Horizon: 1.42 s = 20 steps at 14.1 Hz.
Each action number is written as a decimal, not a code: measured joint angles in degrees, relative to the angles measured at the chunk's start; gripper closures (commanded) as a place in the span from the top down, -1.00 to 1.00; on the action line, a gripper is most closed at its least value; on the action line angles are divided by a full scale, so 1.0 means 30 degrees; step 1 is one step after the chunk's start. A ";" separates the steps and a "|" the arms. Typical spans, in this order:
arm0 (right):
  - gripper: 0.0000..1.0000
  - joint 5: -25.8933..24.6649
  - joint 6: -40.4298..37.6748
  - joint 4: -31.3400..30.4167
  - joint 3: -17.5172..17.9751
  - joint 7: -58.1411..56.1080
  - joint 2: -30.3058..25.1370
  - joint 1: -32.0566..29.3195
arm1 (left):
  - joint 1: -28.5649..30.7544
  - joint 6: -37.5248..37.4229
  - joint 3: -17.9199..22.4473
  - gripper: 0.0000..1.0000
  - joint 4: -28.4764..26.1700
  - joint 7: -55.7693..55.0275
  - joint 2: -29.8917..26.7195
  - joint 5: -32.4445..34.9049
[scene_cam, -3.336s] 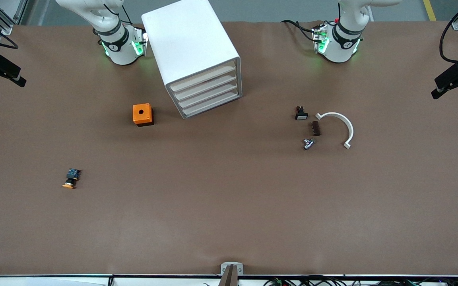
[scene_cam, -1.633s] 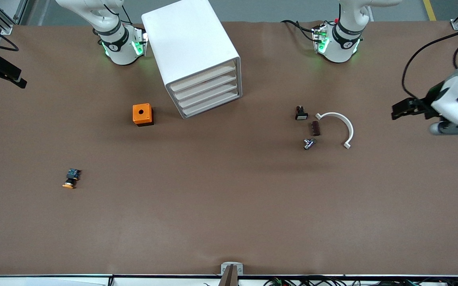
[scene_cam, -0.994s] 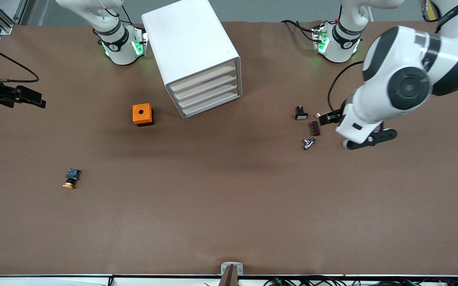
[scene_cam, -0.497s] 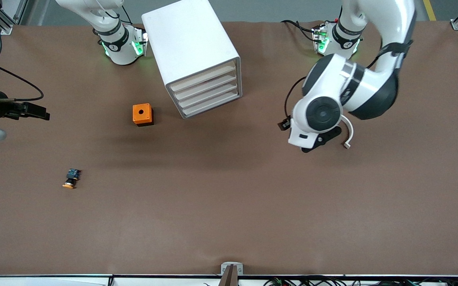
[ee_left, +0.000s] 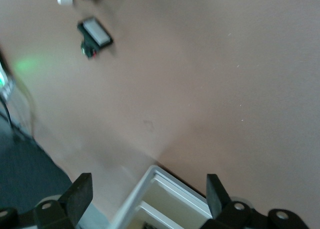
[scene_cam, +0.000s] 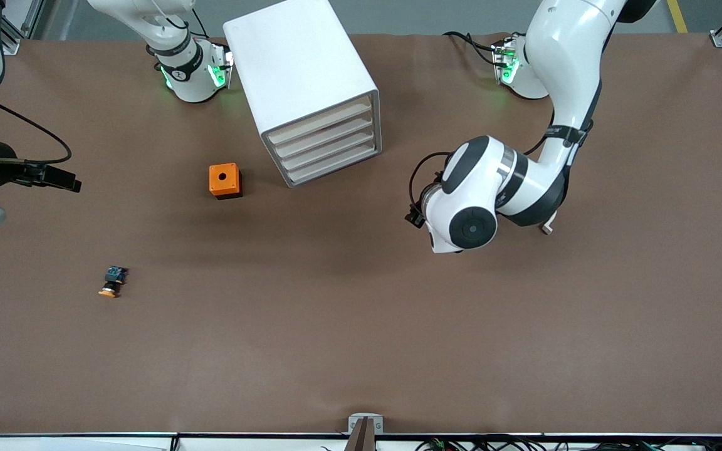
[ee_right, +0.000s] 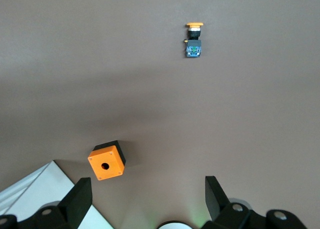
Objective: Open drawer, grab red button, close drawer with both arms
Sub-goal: 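Reach the left gripper toward the front of the white drawer cabinet, then pull the drawer open with the left gripper while the right gripper approaches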
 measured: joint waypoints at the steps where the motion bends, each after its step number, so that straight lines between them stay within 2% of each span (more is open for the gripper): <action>1: 1.00 0.0278 -0.0132 0.0023 0.0066 0.0838 -0.0070 0.0207 | 0.0021 0.0001 0.0005 0.99 0.0040 -0.1107 0.0222 -0.0619; 9: 1.00 0.0801 -0.0400 0.0104 0.0217 0.6944 -0.0724 0.2873 | 0.0112 -0.0022 0.0006 0.99 0.0079 -0.9008 0.1737 -0.5521; 16: 1.00 0.1093 -0.0155 0.0123 0.0279 1.2811 -0.0812 0.5929 | 0.0061 -0.1297 -0.0201 0.91 0.0091 -1.2731 0.3532 -0.8894; 17: 1.00 0.1140 -0.0058 0.0129 0.0277 1.3513 -0.0816 0.6294 | 0.0034 -0.1679 -0.0250 0.82 0.0091 -1.3039 0.3696 -0.9371; 19: 1.00 0.1166 0.0241 0.0145 0.0288 1.5002 -0.0821 0.7091 | 0.0038 -0.2174 -0.0651 0.48 0.0090 -1.3361 0.3975 -0.9936; 20: 1.00 0.1171 0.0446 0.0149 0.0293 1.5768 -0.0820 0.7527 | 0.0044 -0.2254 -0.0982 0.40 0.0090 -1.3455 0.4082 -1.0021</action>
